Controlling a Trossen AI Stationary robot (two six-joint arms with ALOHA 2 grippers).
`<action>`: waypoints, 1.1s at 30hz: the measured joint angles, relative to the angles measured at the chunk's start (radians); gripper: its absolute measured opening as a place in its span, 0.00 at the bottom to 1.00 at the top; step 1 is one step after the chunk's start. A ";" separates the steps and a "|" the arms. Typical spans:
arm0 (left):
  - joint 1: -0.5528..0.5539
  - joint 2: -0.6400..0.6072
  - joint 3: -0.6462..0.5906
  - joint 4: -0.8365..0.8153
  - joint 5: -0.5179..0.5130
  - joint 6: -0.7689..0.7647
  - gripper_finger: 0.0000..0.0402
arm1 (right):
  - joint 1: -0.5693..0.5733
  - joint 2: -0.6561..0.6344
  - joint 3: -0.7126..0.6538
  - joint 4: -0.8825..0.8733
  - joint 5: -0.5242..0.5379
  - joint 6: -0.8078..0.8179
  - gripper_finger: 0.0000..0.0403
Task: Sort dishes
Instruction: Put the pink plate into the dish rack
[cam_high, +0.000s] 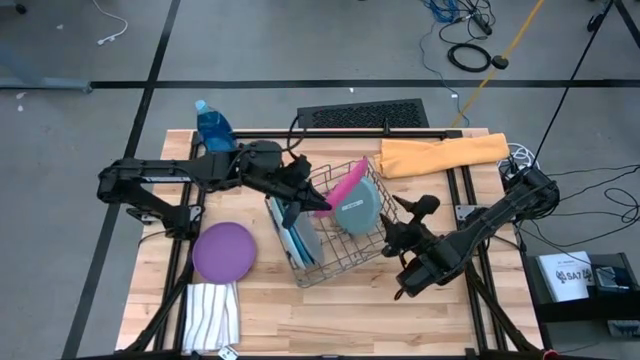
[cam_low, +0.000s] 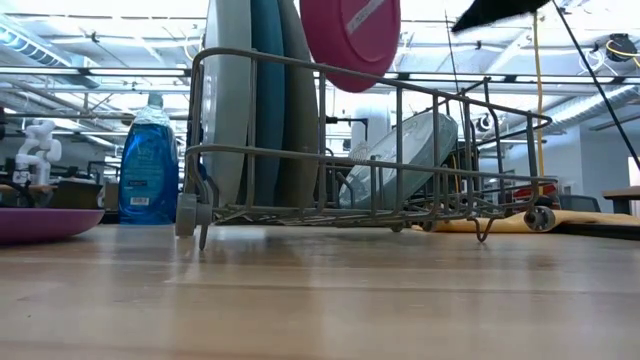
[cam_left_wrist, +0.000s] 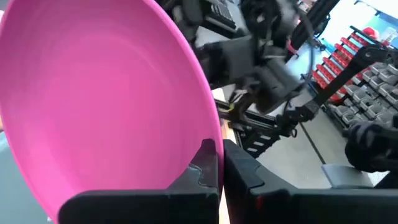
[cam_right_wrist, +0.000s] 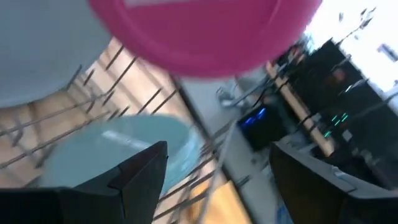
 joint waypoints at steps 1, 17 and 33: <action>0.000 0.006 0.010 -0.006 -0.001 -0.007 0.00 | 0.003 0.000 0.023 -0.027 0.024 -0.011 0.69; -0.061 0.059 0.168 -0.052 -0.345 -0.235 0.00 | 0.001 -0.179 0.193 -0.237 0.300 -0.054 0.69; -0.220 0.220 0.160 0.508 -0.649 0.017 0.00 | 0.135 -0.504 0.008 -0.145 0.301 0.006 0.69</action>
